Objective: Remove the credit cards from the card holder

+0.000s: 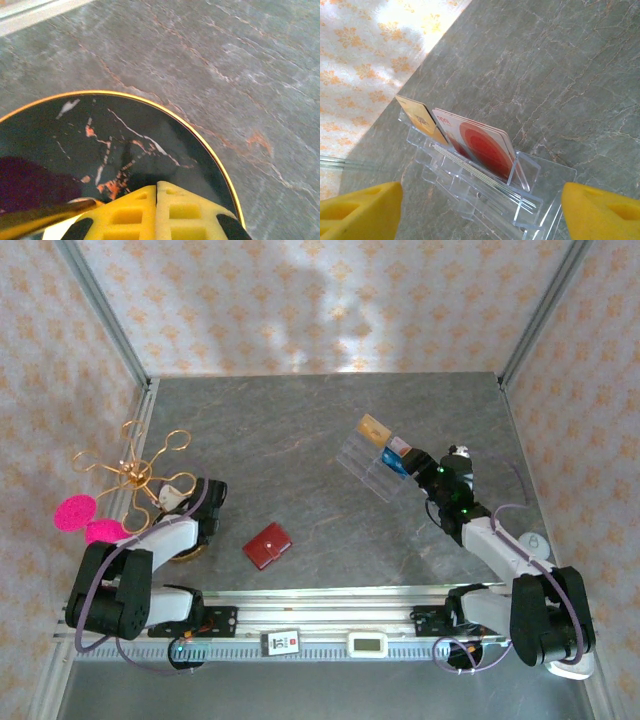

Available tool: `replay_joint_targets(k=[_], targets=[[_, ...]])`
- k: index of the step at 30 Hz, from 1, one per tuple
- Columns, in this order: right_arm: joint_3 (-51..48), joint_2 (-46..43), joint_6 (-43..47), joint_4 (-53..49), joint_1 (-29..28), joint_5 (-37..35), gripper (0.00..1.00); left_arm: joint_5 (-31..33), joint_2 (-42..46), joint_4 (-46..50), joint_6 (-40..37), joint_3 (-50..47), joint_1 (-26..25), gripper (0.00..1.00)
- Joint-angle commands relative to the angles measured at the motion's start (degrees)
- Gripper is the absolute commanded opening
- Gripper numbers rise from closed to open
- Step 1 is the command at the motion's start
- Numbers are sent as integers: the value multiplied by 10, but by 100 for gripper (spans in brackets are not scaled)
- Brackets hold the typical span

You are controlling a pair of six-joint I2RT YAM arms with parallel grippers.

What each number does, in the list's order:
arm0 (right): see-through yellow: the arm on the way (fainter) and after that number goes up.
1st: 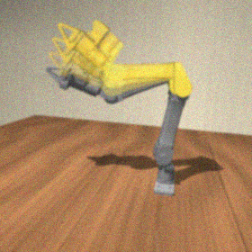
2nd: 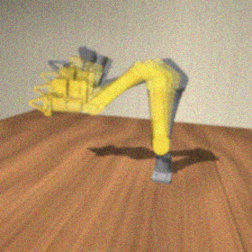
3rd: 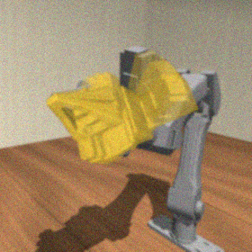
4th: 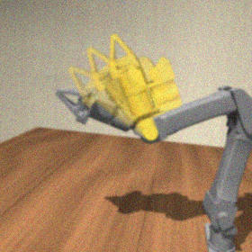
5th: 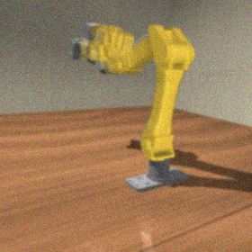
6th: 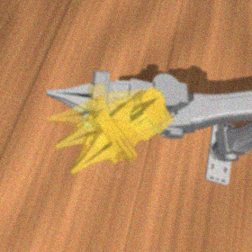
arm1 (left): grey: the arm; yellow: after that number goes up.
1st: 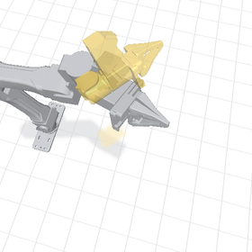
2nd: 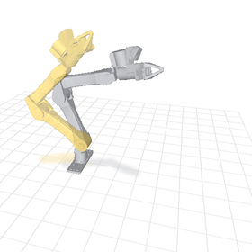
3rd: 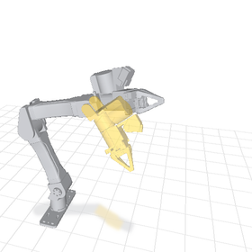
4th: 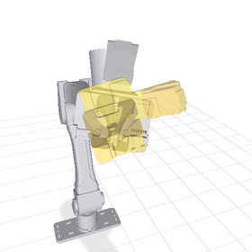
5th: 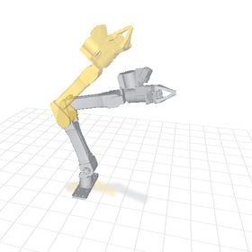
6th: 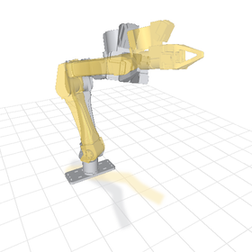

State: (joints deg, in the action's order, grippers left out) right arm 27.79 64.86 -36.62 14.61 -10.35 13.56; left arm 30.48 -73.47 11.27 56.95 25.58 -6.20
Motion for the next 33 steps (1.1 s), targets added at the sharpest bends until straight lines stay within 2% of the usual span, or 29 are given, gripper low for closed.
replay_joint_targets(k=[1,9,15,20,22,24,27,33], targets=[[-9,-15,4,16,3,3,82,48,9,15,-21,27,19,0],[-16,-15,1,29,8,14,82,8,-7,-10,-72,59,30,0],[-16,7,1,52,7,53,82,13,-5,-20,-55,49,-53,0],[-13,15,6,56,1,65,82,-6,-17,-23,-35,29,-71,0],[-10,17,10,53,-3,68,84,-14,-14,-30,-31,25,-83,7],[-9,20,12,54,-5,72,86,-15,-12,-34,-29,25,-102,24],[-8,24,10,57,-6,76,87,-24,-15,-40,-30,27,-124,40],[-8,26,10,64,-14,92,88,-38,-19,-49,-27,29,-174,54]])
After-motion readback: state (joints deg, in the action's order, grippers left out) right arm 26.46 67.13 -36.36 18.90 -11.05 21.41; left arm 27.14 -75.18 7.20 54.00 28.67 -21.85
